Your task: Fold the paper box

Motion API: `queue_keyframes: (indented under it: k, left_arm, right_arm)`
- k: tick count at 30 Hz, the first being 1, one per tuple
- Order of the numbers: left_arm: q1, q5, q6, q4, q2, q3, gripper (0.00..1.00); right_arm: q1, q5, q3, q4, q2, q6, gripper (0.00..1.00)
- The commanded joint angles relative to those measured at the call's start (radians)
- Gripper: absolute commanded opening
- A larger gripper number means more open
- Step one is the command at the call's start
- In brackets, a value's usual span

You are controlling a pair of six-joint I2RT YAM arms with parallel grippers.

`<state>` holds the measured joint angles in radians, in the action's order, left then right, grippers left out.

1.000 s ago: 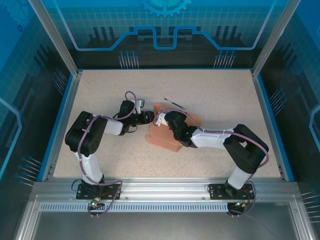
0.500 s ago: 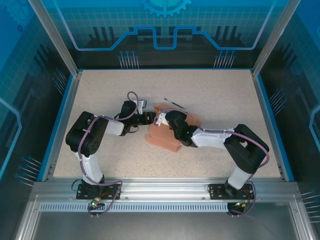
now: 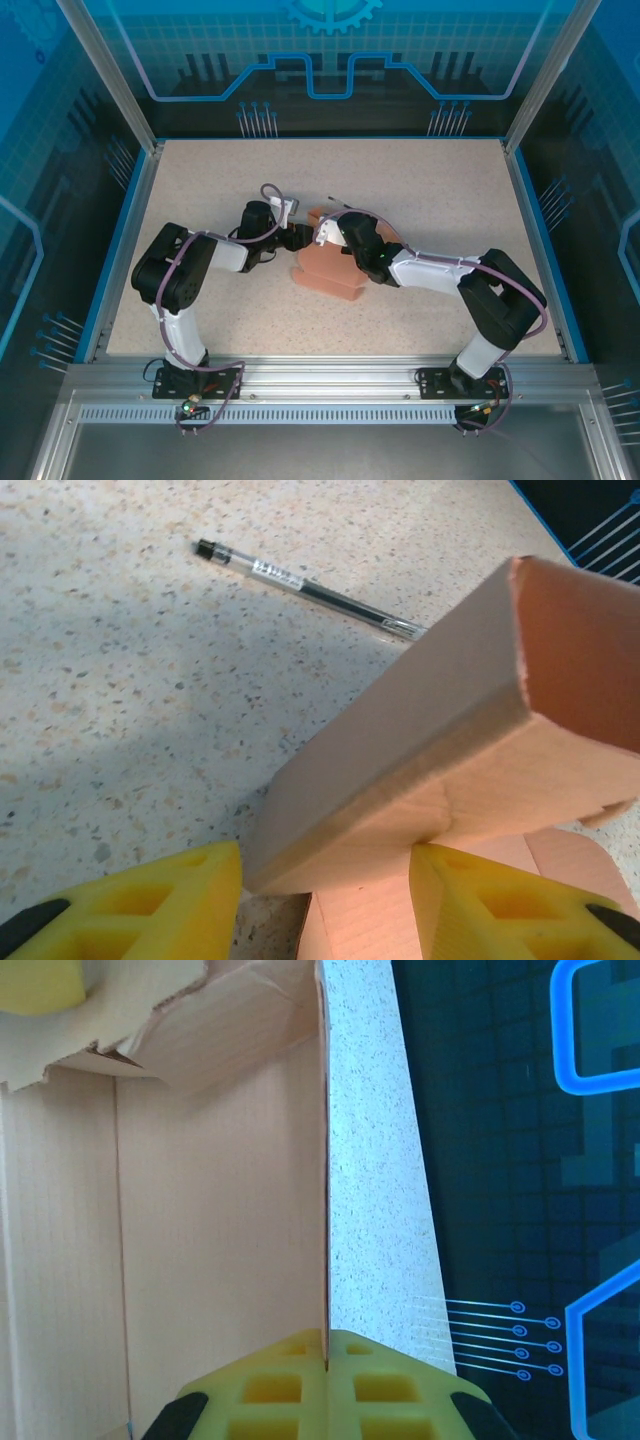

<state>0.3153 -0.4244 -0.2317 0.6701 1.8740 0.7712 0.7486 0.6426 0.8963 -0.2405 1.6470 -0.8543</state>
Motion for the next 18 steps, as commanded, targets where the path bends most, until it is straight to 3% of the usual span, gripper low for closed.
queue_keyframes:
  k: [1, 6, 18]
  left_arm:
    - [-0.006, -0.071, 0.060, 0.114, 0.027, -0.013, 0.50]
    - [-0.019, -0.112, 0.066, 0.175, 0.042, -0.038, 0.50]
    - [-0.031, -0.149, 0.136, 0.129, 0.028, -0.041, 0.48]
  right_arm:
    - [-0.011, -0.073, 0.031, 0.054, -0.020, -0.006, 0.00]
    - [-0.019, -0.075, 0.036, 0.069, -0.011, -0.021, 0.00]
    - [-0.025, -0.090, 0.039, 0.050, 0.003, -0.074, 0.00]
